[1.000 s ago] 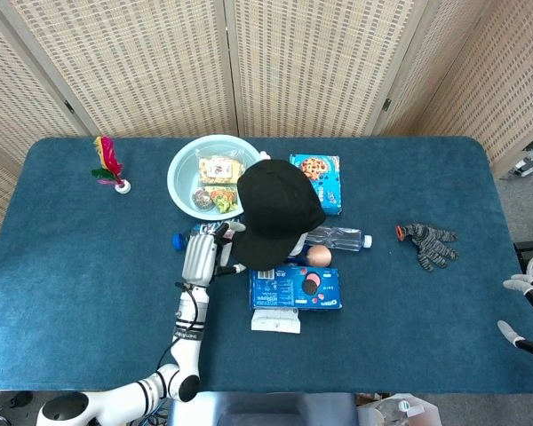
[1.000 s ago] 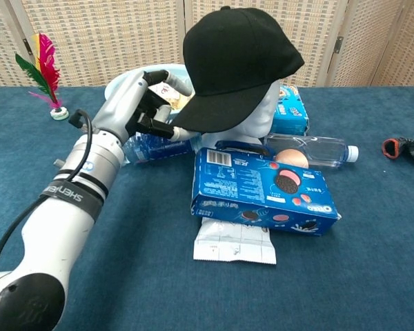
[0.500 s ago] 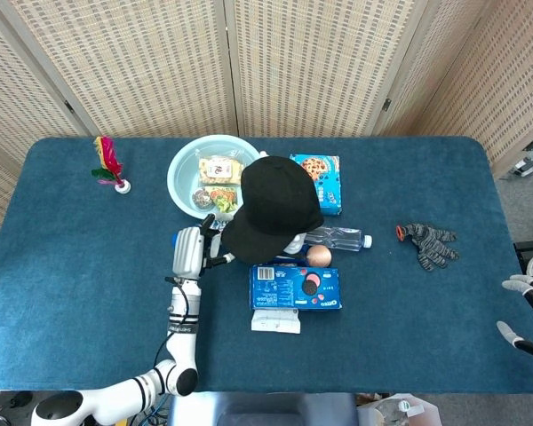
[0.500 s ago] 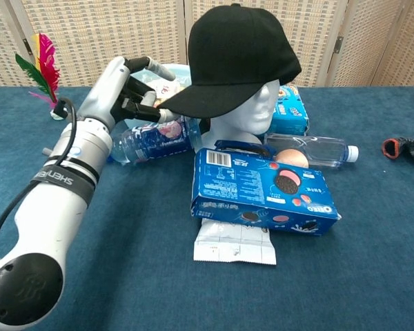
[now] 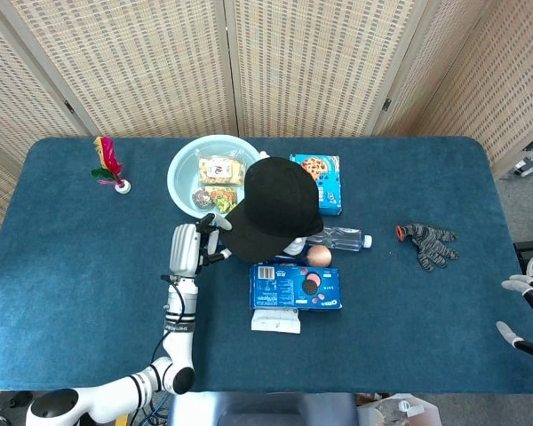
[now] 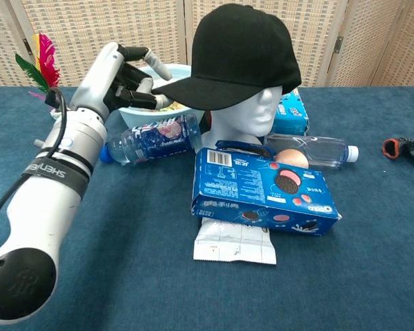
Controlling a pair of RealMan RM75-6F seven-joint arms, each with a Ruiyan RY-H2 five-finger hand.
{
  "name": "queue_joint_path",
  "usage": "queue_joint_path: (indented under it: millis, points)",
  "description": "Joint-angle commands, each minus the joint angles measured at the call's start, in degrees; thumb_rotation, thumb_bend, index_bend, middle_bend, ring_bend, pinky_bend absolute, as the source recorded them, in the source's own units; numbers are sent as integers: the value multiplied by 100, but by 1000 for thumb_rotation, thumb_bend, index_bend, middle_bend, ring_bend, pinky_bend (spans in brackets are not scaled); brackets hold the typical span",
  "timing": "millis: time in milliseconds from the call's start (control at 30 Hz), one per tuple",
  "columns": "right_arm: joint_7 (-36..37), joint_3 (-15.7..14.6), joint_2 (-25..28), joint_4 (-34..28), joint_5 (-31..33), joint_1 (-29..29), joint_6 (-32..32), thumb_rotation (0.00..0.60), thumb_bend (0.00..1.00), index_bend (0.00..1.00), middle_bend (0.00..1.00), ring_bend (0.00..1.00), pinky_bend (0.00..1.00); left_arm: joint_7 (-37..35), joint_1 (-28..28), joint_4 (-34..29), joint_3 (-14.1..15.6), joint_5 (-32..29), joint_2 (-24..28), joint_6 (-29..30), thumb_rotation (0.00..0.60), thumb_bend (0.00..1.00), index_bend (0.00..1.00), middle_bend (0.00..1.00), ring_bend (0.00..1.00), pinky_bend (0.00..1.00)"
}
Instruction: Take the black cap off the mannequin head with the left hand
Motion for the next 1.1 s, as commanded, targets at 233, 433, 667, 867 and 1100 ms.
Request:
queue_joint_path:
  millis: [233, 433, 667, 867, 1100]
  points:
    - [17, 3, 3, 3, -3, -8, 16, 600, 197, 325, 289, 221, 322, 108, -110, -205, 102, 206, 334, -89, 600, 236, 607, 930, 1000, 1000]
    - [31, 1, -1, 11, -5, -9, 14, 600, 197, 325, 289, 222, 322, 211, -189, -398, 237, 384, 616, -186, 600, 246, 608, 931, 1000, 1000]
    - [34, -5, 3, 5, -4, -5, -6, 600, 197, 325, 289, 225, 322, 291, -194, -621, 410, 416, 899, -405, 600, 246, 577, 935, 1000, 1000]
    - [36, -5, 11, -2, 9, -15, -3, 600, 197, 325, 289, 227, 322, 433, -218, -770, 471, 367, 1085, -575, 600, 263, 570, 935, 1000, 1000]
    - [36, -2, 20, -11, 9, -11, -11, 600, 197, 325, 289, 229, 322, 382, -266, -792, 436, 363, 1129, -540, 600, 287, 596, 943, 1000, 1000]
